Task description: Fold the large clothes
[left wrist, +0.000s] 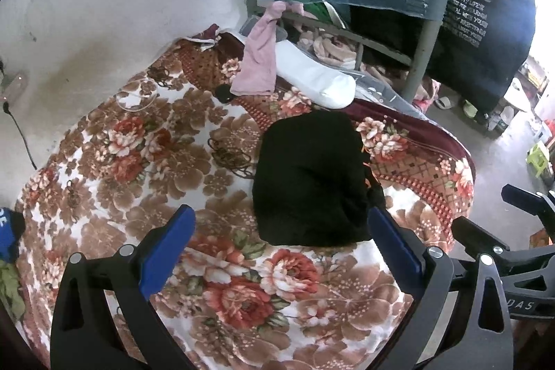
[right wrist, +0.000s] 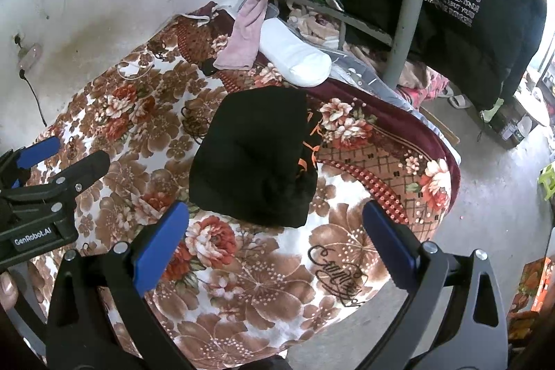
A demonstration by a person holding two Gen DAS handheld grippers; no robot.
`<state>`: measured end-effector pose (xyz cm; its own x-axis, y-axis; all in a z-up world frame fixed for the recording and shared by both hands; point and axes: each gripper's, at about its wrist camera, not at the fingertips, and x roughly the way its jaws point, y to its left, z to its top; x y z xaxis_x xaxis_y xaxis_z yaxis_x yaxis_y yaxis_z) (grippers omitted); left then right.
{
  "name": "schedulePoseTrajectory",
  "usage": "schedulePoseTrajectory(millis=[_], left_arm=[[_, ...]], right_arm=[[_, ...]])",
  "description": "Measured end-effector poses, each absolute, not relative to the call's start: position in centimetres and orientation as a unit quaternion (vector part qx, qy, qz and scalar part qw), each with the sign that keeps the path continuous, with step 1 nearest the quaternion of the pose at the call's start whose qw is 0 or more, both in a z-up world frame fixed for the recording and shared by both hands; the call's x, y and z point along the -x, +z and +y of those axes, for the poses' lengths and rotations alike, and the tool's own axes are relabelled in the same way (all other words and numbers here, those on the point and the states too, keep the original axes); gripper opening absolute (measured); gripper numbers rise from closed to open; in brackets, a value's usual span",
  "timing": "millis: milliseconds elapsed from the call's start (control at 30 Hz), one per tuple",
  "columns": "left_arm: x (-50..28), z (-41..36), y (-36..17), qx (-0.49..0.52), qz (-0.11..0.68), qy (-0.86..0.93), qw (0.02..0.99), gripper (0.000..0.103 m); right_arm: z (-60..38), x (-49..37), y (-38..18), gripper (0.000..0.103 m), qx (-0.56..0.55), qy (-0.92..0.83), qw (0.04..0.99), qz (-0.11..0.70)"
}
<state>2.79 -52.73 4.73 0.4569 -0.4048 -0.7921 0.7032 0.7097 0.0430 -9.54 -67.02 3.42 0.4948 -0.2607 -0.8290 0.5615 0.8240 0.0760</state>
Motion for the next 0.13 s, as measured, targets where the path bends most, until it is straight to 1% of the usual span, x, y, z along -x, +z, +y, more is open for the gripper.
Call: schedulePoseTrajectory(millis=[133], left_arm=[[-2.69,-52.95,4.63,-0.19,0.404,-0.329,0.832,0.098]], right_arm=[[-67.26,9.25,3.4,0.098,-0.168,-0.24,0.848,0.442]])
